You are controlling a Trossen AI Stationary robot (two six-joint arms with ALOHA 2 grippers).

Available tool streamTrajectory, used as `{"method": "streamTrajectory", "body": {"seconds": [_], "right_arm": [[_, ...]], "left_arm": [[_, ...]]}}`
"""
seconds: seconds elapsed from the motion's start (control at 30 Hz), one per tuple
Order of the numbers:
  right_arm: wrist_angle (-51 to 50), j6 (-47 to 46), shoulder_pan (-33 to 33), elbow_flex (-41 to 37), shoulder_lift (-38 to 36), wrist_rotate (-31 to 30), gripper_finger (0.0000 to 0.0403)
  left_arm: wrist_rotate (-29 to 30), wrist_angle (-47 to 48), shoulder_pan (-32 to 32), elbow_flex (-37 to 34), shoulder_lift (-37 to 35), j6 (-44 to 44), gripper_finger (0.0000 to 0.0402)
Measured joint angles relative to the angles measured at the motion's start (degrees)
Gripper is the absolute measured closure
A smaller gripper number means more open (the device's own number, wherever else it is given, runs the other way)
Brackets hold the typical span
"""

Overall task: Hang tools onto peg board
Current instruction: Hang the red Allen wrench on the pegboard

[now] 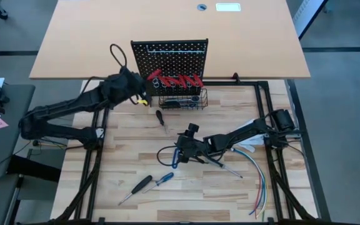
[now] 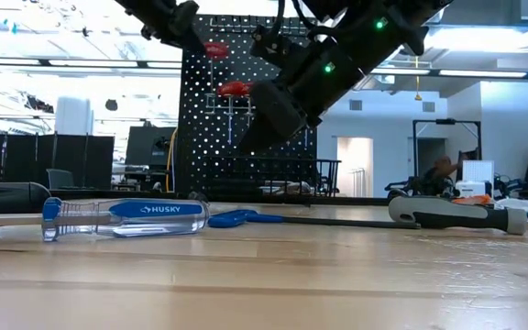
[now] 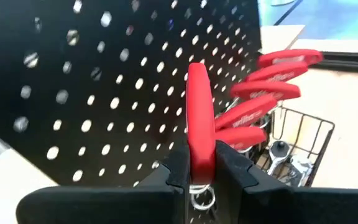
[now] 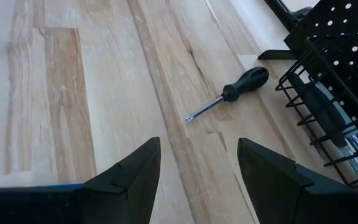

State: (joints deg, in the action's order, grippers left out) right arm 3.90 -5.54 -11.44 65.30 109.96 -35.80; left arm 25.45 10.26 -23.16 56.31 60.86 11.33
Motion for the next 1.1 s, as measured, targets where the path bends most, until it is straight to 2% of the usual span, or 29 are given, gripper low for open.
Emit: {"method": "streamTrajectory", "body": {"seconds": [0.33, 0.63, 1.1], "right_arm": [[0.0, 0.0, 0.0, 0.0, 0.0, 0.1, 0.0184], [0.0, 0.0, 0.0, 0.0, 0.0, 0.0, 0.0185], [-0.1, 0.0, 0.0, 0.0, 0.0, 0.0, 0.0185]], "left_arm": [[-7.4, 4.0, -5.6, 0.0, 1.2, -5.5, 0.0371], [-9.0, 4.6, -6.1, 0.5, 1.7, -6.0, 0.0360], [-10.7, 8.7, -5.9, 3.3, 0.5, -6.9, 0.0362]]}}
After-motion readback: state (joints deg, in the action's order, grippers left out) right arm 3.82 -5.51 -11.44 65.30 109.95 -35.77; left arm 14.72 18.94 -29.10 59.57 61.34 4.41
